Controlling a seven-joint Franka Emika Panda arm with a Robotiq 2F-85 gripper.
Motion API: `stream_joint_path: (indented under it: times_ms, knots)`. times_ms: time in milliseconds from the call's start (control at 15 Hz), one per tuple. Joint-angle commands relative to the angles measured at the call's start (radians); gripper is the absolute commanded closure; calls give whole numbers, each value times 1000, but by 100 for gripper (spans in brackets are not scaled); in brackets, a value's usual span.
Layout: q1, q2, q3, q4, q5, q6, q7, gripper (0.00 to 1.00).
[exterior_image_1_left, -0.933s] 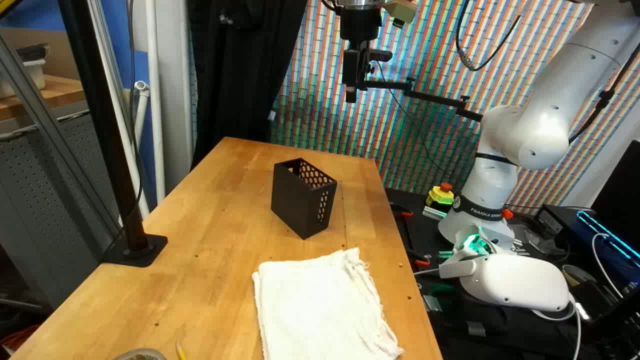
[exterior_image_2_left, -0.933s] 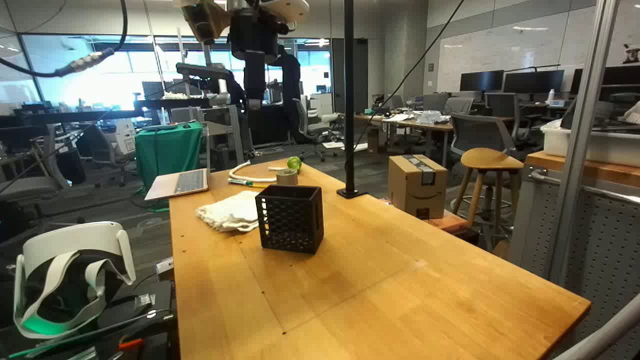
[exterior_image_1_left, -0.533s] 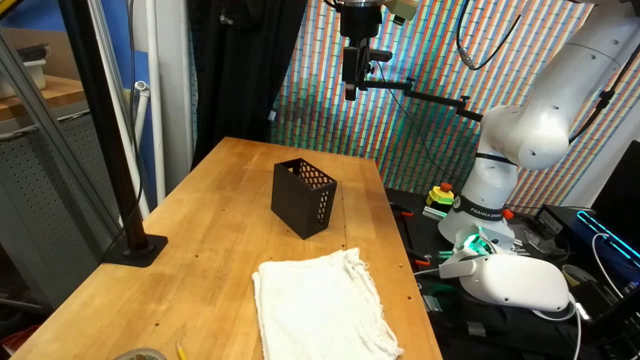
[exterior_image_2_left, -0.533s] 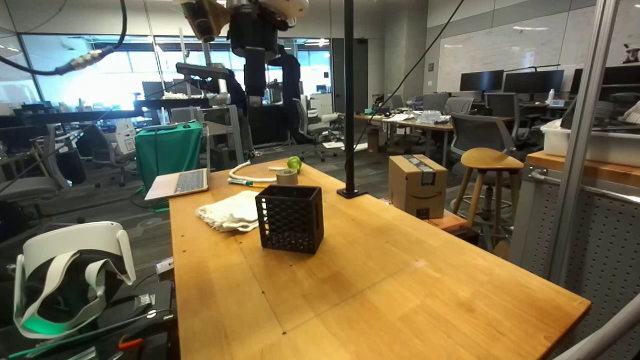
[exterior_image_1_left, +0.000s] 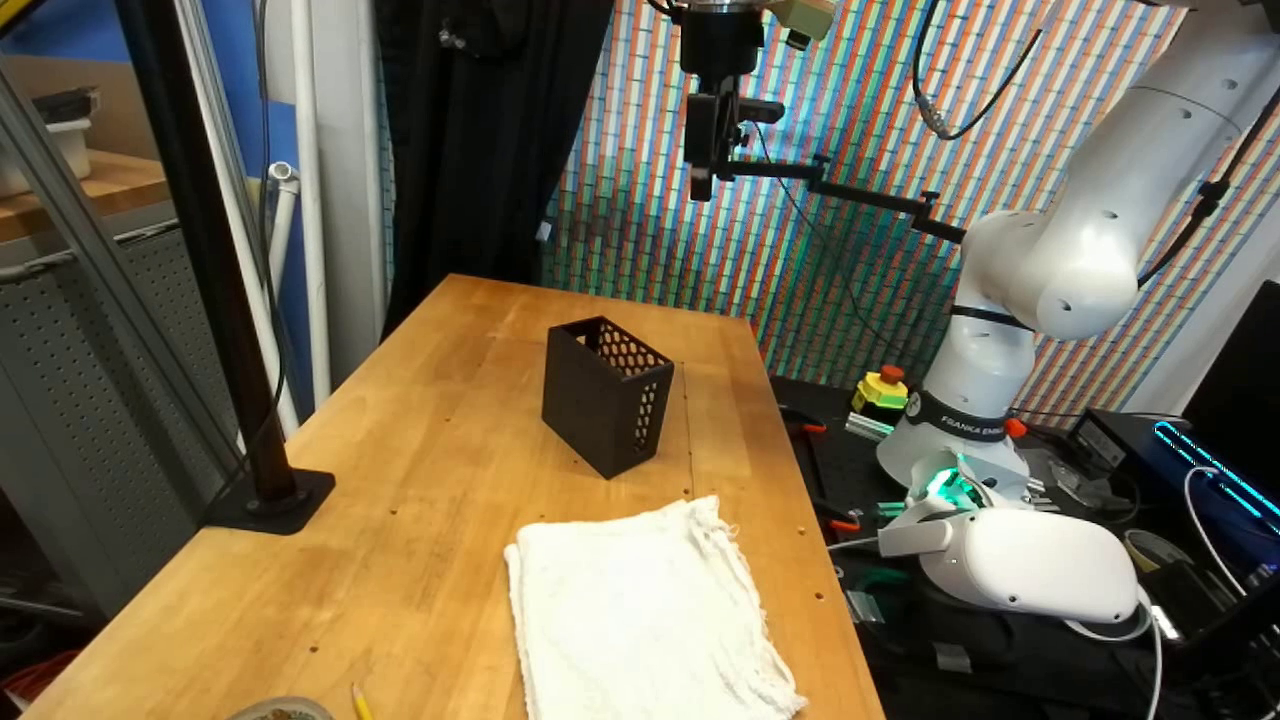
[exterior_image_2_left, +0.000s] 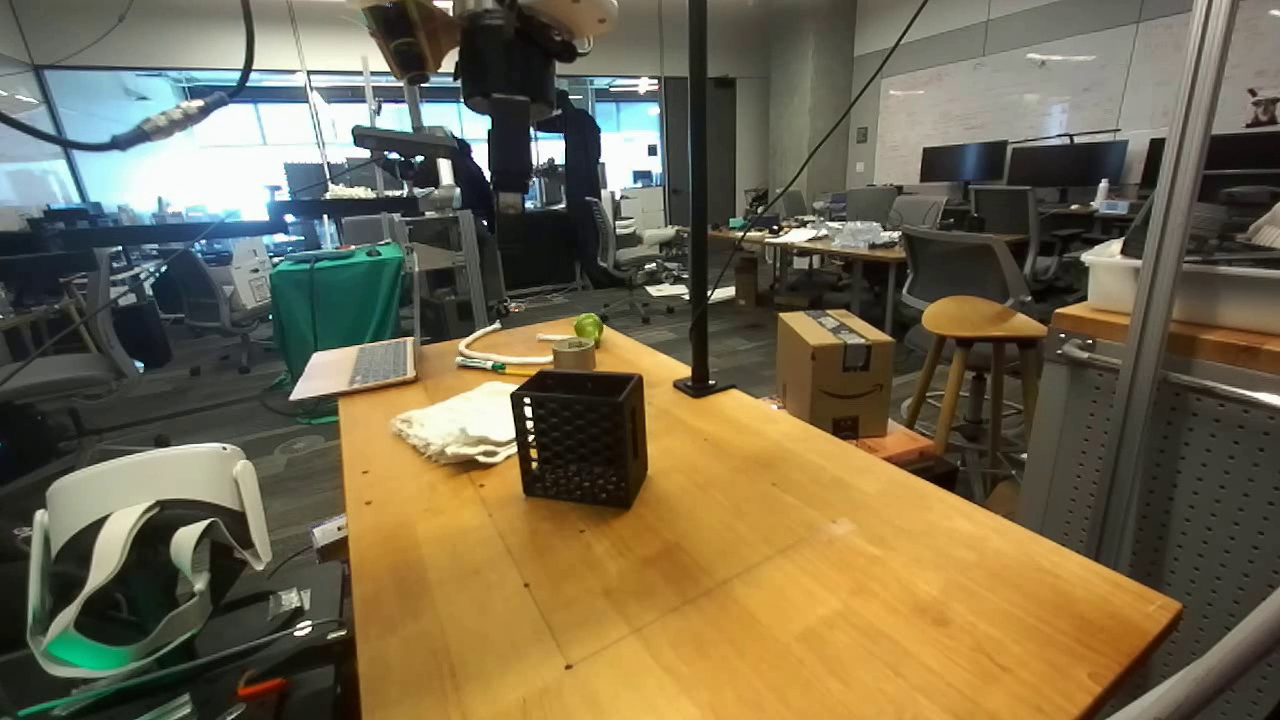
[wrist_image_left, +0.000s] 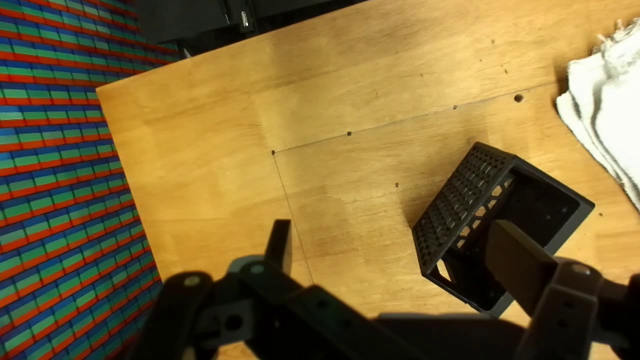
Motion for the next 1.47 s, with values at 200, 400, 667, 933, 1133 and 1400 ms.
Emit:
stream_joint_path:
  times_ms: [200,400,667,933,1133,1400]
  knots:
    - [47,-11,-18,-14,6,4,-64,0]
    - [103,-43,-12,-53,52,31,-190,0]
    - [178,-80,1,-112,100,96,-308,0]
    - [256,-130,19,-166,135,147,-425,0]
    - [308,-122,43,-158,127,147,-513,0]
    - [359,-65,68,-127,103,155,-649,0]
